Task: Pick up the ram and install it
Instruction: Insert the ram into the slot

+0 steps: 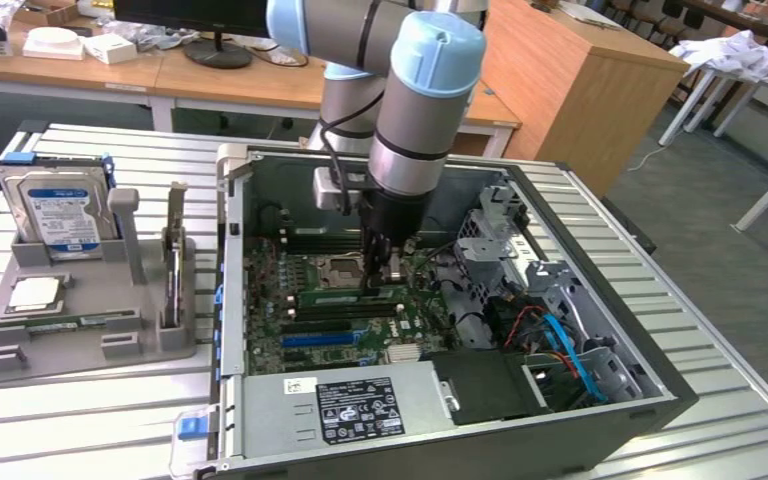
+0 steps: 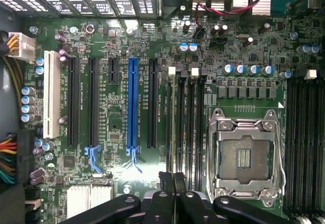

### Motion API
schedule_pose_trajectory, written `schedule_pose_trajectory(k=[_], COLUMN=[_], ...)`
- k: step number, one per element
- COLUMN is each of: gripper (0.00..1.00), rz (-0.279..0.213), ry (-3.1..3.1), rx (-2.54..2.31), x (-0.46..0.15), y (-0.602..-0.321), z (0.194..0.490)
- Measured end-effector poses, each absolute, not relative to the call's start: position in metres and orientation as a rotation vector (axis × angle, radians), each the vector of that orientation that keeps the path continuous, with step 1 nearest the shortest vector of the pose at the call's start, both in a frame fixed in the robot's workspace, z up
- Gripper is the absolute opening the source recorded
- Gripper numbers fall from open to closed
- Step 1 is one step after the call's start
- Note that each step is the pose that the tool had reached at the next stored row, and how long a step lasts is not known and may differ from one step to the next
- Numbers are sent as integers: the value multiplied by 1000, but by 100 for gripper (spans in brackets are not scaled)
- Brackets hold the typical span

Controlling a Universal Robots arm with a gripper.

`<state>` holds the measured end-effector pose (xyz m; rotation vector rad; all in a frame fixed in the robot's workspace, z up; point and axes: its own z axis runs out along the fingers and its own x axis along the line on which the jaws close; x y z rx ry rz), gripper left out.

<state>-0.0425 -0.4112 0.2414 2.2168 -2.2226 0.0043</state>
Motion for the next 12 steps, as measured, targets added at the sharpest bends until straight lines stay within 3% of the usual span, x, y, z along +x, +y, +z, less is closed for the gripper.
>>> schedule_pose_trajectory(k=[12], gripper=[12], rz=[4], ry=[-2223], rx=[2217], x=[-43], y=[-412], z=[238])
